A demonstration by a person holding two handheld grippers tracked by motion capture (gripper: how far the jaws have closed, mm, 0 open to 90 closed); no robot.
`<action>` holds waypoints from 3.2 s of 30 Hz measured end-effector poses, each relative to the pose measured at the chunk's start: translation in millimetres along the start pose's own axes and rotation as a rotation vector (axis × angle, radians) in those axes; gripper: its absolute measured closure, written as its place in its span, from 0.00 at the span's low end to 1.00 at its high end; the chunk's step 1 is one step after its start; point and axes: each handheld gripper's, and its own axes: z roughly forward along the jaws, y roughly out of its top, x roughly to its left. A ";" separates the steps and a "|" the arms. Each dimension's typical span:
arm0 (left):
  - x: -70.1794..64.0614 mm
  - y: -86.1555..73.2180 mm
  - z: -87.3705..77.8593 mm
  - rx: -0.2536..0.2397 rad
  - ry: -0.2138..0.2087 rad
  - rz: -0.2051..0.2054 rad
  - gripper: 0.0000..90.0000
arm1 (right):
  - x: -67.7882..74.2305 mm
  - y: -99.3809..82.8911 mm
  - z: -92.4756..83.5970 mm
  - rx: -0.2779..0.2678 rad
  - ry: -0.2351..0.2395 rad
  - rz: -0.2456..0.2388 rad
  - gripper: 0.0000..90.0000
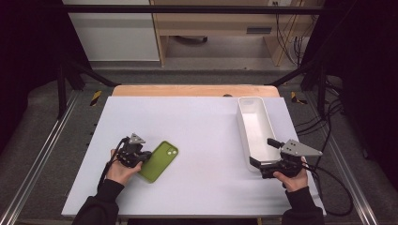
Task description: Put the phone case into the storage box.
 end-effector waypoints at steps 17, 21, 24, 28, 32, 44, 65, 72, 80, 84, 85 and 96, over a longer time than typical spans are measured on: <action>-1.6 5.0 -18.2 -0.072 -0.006 0.000 0.98 | -0.1 0.2 -0.4 -0.001 0.002 0.000 0.01; -2.5 6.2 -21.4 -0.084 -0.002 0.006 0.98 | -0.1 0.3 -0.4 -0.003 0.000 0.001 0.01; -2.8 7.0 -24.0 -0.092 -0.003 0.008 0.98 | -0.1 0.1 -0.2 -0.002 0.001 0.003 0.01; -3.6 7.9 -27.1 -0.109 0.001 0.007 0.98 | 0.0 0.1 -0.1 0.000 0.002 0.001 0.01; -4.6 9.1 -31.0 -0.128 0.002 0.007 0.98 | -0.3 0.3 -0.7 -0.004 0.002 0.001 0.01; -12.7 14.6 -41.6 -0.168 0.001 0.029 0.98 | -0.5 0.8 -1.4 -0.005 0.002 0.005 0.01; -32.4 24.7 -52.4 -0.214 -0.015 0.082 0.98 | 1.5 4.0 -3.2 -0.014 0.008 0.003 0.01; -40.4 27.8 -56.7 -0.229 -0.024 0.104 0.98 | 3.5 5.5 -1.5 -0.010 0.013 -0.003 0.01; -50.1 31.0 -59.6 -0.238 -0.036 0.131 0.98 | 5.8 7.6 0.4 -0.003 0.015 -0.008 0.01; -54.7 32.4 -61.5 -0.247 -0.042 0.142 0.98 | 7.5 9.2 0.8 -0.005 0.016 -0.008 0.01; -56.3 32.8 -62.1 -0.248 -0.043 0.146 0.98 | 7.8 9.3 1.2 -0.004 0.016 -0.011 0.01; -71.2 37.2 -63.3 -0.256 -0.059 0.186 0.98 | 12.1 11.6 4.5 0.002 0.018 -0.011 0.01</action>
